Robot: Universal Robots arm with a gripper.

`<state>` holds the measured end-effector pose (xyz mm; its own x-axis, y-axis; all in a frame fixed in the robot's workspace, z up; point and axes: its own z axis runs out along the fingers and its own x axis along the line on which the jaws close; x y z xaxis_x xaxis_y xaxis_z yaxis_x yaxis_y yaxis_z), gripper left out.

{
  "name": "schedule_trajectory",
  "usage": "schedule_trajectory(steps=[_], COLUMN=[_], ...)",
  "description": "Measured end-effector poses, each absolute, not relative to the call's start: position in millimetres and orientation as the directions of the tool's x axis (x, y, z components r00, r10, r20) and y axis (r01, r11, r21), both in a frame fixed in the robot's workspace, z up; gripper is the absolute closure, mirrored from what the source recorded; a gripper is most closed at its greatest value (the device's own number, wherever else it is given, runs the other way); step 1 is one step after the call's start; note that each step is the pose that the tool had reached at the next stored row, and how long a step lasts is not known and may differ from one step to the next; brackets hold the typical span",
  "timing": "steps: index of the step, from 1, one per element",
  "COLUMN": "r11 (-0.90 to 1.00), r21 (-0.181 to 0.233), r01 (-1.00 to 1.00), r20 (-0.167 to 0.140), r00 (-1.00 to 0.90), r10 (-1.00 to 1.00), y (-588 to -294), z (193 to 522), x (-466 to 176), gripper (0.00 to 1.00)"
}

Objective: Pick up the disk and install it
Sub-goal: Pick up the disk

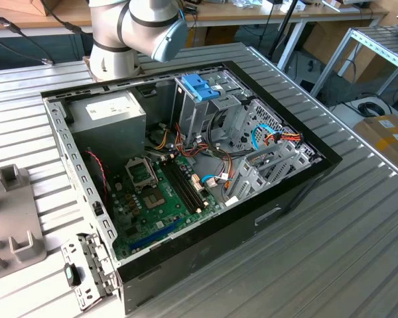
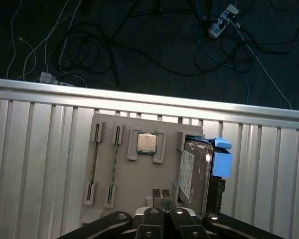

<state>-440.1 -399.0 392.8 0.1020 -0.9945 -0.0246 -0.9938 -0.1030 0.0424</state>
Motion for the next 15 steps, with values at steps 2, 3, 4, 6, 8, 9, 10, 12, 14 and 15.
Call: schedule_trajectory(steps=[2, 3, 4, 6, 8, 9, 10, 12, 14, 15], r11=[-0.109, -0.112, -0.115, -0.121, -0.127, -0.130, -0.133, -0.140, -0.149, -0.152], r21=[0.042, 0.042, 0.042, 0.042, 0.042, 0.042, 0.042, 0.042, 0.042, 0.042], r01=[-0.993, -0.993, -0.993, -0.992, -0.991, -0.991, -0.990, -0.989, -0.988, -0.988], r20=[-0.025, -0.025, -0.025, -0.025, -0.025, -0.025, -0.025, -0.025, -0.025, -0.025], r00=[0.108, 0.111, 0.114, 0.120, 0.126, 0.129, 0.132, 0.139, 0.148, 0.151], r10=[-0.994, -0.994, -0.993, -0.992, -0.992, -0.991, -0.991, -0.990, -0.989, -0.988], y=[-399.0, -398.9, -398.9, -398.9, -398.9, -398.9, -398.9, -398.9, -399.0, -399.0], z=[392.9, 392.8, 392.8, 392.9, 392.9, 392.9, 392.8, 392.8, 392.8, 392.9], x=[-440.1, -440.1, -440.1, -440.1, -440.1, -440.1, -440.1, -440.1, -440.1, -440.1], gripper=[0.89, 0.89, 0.89, 0.89, 0.89, 0.89, 0.89, 0.89, 0.89, 0.89])
